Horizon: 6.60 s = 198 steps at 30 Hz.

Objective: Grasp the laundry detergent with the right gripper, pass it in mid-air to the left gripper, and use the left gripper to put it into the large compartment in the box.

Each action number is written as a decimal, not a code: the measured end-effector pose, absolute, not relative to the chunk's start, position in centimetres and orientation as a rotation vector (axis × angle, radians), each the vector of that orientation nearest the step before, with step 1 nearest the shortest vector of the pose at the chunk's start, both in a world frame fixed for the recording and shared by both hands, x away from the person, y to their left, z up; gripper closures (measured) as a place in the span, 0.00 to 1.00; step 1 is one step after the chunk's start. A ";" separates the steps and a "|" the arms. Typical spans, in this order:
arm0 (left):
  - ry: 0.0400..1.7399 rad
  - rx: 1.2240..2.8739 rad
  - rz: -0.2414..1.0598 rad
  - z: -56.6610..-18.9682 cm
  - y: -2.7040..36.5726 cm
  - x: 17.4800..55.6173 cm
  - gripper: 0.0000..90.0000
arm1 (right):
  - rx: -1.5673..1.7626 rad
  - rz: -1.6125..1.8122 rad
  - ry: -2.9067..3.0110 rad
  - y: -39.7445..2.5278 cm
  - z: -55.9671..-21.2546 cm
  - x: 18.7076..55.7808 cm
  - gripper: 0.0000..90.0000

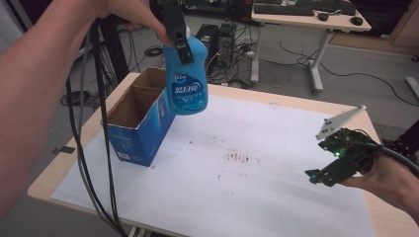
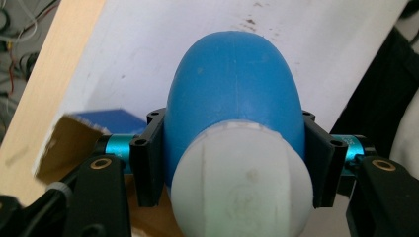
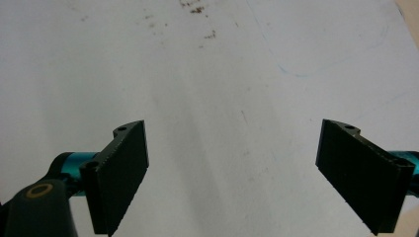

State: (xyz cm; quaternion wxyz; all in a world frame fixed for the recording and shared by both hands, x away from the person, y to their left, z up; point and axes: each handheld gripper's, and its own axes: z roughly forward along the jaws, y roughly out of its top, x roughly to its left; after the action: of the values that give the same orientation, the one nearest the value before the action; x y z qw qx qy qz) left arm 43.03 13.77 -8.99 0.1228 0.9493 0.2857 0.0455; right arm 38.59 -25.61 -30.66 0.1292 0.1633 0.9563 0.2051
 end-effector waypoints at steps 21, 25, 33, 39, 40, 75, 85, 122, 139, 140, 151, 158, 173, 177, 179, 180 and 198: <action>1.396 2.603 0.243 -8.0 23.6 43.6 0.43 | 0.501 0.501 2.767 -25.7 -31.7 39.4 0.14; 1.436 2.615 0.254 -8.4 24.2 43.4 0.43 | 0.499 0.495 2.770 -25.7 -31.9 39.4 0.14; 1.468 2.609 0.255 -9.1 24.8 43.2 0.43 | 0.499 0.488 2.775 -25.8 -32.4 39.4 0.14; 1.434 2.627 0.229 -10.6 24.7 43.1 0.43 | 0.501 0.495 2.766 -25.9 -32.4 39.3 0.14; 1.434 2.627 0.229 -10.6 24.7 43.1 0.43 | 0.501 0.495 2.766 -25.9 -32.4 39.3 0.14; 0.937 2.885 0.139 -22.9 24.8 42.4 0.42 | 0.454 0.451 2.792 -25.1 -34.4 38.5 0.14; 0.775 2.933 0.154 -25.4 25.4 42.4 0.42 | 0.453 0.437 2.794 -25.1 -34.8 38.3 0.14; 0.690 2.977 0.152 -27.5 25.4 42.8 0.42 | 0.453 0.422 2.795 -25.1 -35.3 38.2 0.14; 0.716 2.954 0.129 -27.3 25.6 43.0 0.36 | 0.455 0.410 2.800 -25.1 -35.4 38.0 0.14; 0.721 2.953 0.131 -27.3 25.7 43.1 0.36 | 0.455 0.411 2.799 -25.1 -35.4 38.0 0.14; 0.738 2.947 0.187 -25.9 25.7 43.6 0.32 | 0.452 0.415 2.800 -25.3 -35.5 37.9 0.14; 0.749 2.944 0.195 -25.2 25.5 43.5 0.29 | 0.459 0.409 2.803 -25.4 -35.6 37.8 0.14; 0.696 2.949 0.240 -21.0 23.8 42.7 0.25 | 0.457 0.408 2.802 -25.4 -35.6 37.6 0.14; 0.645 2.942 0.260 -20.0 22.6 42.4 0.23 | 0.462 0.402 2.801 -25.4 -35.5 37.6 0.14; 0.612 2.952 0.270 -19.6 21.8 42.3 0.23 | 0.459 0.405 2.798 -25.3 -35.5 37.6 0.14; 0.605 2.953 0.274 -19.4 21.4 42.3 0.23 | 0.458 0.404 2.796 -25.3 -35.4 37.6 0.14; 0.281 2.966 0.243 -18.7 10.9 41.9 0.18 | 0.475 0.379 2.800 -25.0 -34.9 38.0 0.14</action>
State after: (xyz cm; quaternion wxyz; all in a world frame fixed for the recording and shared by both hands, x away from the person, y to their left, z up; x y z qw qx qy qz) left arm 41.89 10.85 -18.65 0.0760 0.9894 0.0937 0.0810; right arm 37.98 -24.99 -34.94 0.1377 0.1641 0.9680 0.1309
